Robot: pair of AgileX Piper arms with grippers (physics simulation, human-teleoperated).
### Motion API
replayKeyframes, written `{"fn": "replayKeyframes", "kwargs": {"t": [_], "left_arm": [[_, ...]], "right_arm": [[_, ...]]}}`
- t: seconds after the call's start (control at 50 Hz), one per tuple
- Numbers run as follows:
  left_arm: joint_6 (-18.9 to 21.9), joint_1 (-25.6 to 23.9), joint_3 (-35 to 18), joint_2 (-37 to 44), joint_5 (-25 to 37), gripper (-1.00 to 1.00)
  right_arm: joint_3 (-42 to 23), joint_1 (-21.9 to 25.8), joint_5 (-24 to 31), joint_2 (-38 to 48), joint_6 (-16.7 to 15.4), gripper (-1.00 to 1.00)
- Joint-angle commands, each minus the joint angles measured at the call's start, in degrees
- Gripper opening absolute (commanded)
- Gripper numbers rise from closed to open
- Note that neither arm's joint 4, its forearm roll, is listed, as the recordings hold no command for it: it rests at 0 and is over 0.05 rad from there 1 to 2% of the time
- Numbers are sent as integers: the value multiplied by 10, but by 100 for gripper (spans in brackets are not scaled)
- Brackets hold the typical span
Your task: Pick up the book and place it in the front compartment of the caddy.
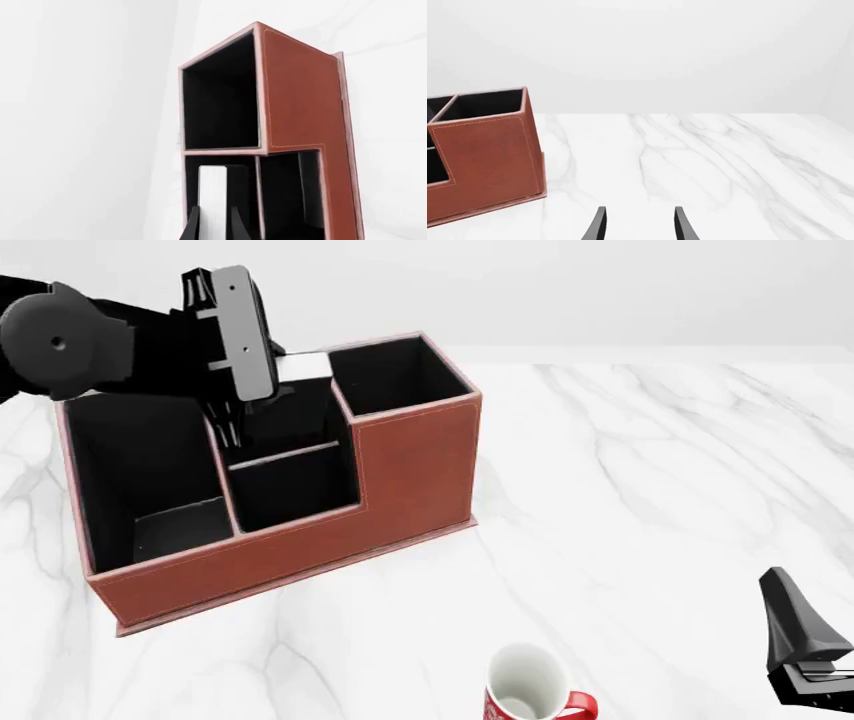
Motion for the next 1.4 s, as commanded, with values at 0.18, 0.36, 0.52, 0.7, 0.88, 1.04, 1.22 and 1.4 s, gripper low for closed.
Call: {"fn": "replayKeyframes", "kwargs": {"t": [0.18, 0.36, 0.52, 0.7, 0.88, 1.04, 1.22, 1.4], "left_arm": [[25, 14, 15, 13, -55, -100], [31, 17, 31, 19, -76, -100], [34, 21, 27, 26, -88, -100], [32, 24, 27, 45, -113, -100], [32, 28, 25, 59, -122, -100], [32, 32, 29, 70, -139, -100], [22, 36, 22, 83, -146, -100], [18, 39, 27, 94, -163, -100]], "right_arm": [[0, 0, 0, -1, 0, 100], [0, 0, 0, -1, 0, 100], [0, 0, 0, -1, 0, 100], [0, 0, 0, -1, 0, 100], [0, 0, 0, -1, 0, 100], [0, 0, 0, -1, 0, 100], [0, 0, 0, -1, 0, 100], [0, 0, 0, -1, 0, 100]]}}
